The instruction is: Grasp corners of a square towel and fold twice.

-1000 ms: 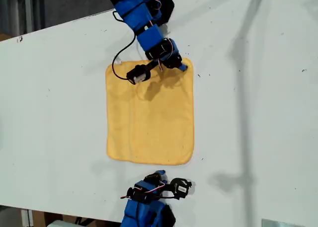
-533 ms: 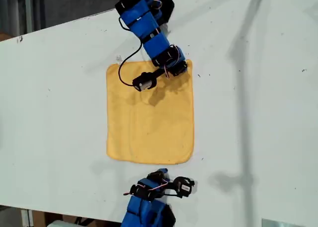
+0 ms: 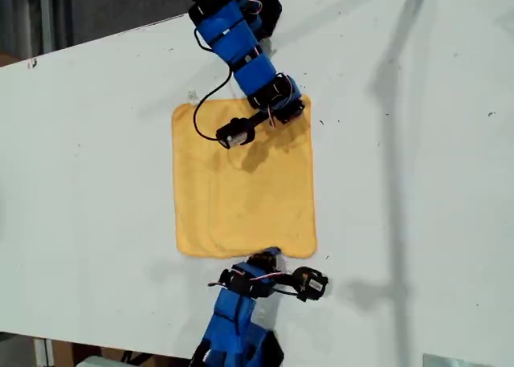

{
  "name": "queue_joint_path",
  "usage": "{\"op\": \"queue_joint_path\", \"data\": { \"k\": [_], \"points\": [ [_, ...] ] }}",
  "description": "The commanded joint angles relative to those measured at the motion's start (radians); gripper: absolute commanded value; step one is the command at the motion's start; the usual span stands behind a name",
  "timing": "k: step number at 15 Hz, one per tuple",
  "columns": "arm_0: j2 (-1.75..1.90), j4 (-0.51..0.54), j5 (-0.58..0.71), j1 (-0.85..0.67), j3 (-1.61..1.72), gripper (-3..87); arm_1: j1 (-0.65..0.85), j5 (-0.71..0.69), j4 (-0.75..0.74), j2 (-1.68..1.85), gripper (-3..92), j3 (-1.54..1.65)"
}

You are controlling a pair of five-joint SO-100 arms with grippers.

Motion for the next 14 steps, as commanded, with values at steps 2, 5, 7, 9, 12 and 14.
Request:
{"op": "queue_joint_path", "data": {
  "k": [2,5,7,9,12,14],
  "points": [
    [-0.149,0.147,0.0,0.035,-0.313,28.6,-0.026,0.011,-0.008,-0.005,-0.1,-0.009],
    [-0.183,0.327,-0.069,0.063,-0.449,29.1,-0.026,0.008,-0.005,0.0,-0.1,-0.011],
    [-0.118,0.416,-0.063,0.044,-0.463,29.7,-0.015,-0.002,-0.003,0.0,-0.1,-0.014],
    [-0.071,0.416,-0.044,0.034,-0.456,29.7,-0.012,-0.003,-0.003,0.0,-0.1,-0.014],
    [-0.063,0.423,-0.044,0.043,-0.468,29.7,-0.006,-0.009,-0.002,-0.003,-0.1,-0.012],
    [0.021,0.433,-0.005,0.012,-0.437,29.4,0.003,-0.017,-0.002,-0.003,-0.1,-0.012]
  ]
}}
